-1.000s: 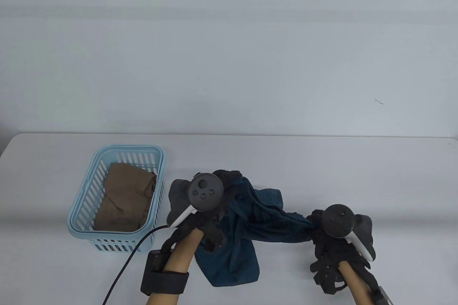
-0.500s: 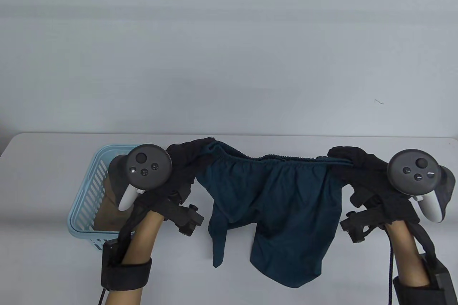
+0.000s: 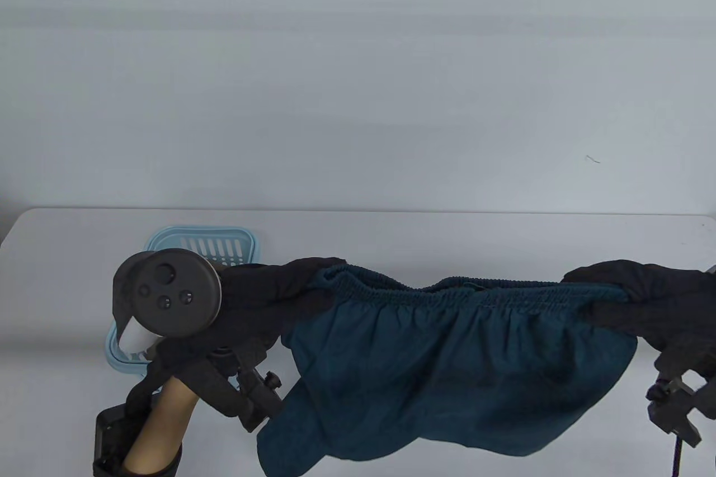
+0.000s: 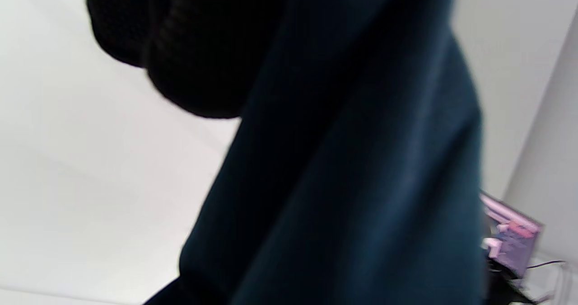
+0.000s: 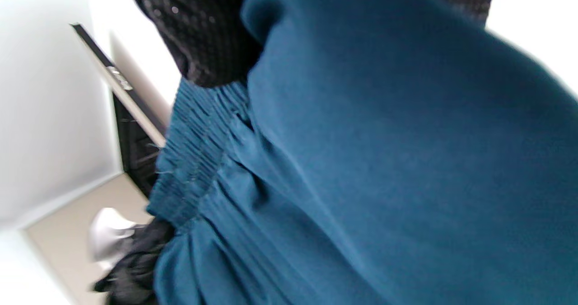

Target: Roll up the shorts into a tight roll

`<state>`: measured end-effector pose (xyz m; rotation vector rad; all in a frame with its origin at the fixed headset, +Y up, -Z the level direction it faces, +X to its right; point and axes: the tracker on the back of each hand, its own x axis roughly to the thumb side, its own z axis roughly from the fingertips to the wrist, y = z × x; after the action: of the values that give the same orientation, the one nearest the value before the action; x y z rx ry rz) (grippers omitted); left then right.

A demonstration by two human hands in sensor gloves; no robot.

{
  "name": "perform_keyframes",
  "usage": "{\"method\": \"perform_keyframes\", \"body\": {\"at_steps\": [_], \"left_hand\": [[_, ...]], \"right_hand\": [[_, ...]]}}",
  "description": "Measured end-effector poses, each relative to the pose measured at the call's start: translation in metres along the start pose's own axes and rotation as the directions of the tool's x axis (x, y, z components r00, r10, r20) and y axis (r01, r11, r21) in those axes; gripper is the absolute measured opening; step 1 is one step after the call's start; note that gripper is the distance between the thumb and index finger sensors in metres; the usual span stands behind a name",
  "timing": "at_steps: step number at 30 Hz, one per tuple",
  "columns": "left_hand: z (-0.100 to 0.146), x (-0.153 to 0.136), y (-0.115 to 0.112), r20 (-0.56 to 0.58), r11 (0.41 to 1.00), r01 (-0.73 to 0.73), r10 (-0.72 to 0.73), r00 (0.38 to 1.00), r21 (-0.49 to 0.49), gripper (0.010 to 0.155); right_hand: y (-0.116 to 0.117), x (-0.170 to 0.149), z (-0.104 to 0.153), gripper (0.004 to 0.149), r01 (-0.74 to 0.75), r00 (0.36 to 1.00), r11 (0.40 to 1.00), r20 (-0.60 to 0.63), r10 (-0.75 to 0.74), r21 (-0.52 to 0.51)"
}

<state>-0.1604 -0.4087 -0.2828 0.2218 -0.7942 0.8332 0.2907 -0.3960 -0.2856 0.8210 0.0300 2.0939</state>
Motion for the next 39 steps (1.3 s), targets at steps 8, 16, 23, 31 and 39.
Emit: {"method": "perform_keyframes", "body": {"at_steps": [8, 16, 23, 31, 39], "left_hand": [[-0.028, -0.071, -0.026, -0.188, 0.997, -0.057, 0.047, 0.981, -0.052, 0.045], [-0.091, -0.138, -0.033, -0.461, 0.931, 0.351, -0.267, 0.846, 0.104, 0.044], [-0.075, -0.095, -0.009, -0.283, 0.9, 0.303, -0.216, 0.934, 0.313, 0.043], [-0.024, -0.167, -0.106, -0.41, 0.943, 0.327, -0.32, 0.854, -0.056, 0.044], [0.018, -0.204, -0.201, -0.331, 0.74, 0.47, -0.65, 0.684, -0.481, 0.045]], "right_hand": [[0.004, -0.07, -0.043, 0.045, 0.09, 0.968, 0.993, -0.239, -0.07, 0.073], [0.011, -0.106, -0.117, 0.042, -0.385, 0.87, 0.876, -0.432, 0.239, -0.291], [0.003, -0.05, -0.092, 0.043, -0.465, 0.885, 0.749, -0.226, 0.407, -0.472], [0.082, -0.147, -0.058, 0.043, -0.51, 0.842, 0.834, -0.317, 0.436, -0.209], [0.171, -0.231, -0.03, 0.044, -0.547, 0.76, 0.829, -0.349, 0.549, 0.112]]}}
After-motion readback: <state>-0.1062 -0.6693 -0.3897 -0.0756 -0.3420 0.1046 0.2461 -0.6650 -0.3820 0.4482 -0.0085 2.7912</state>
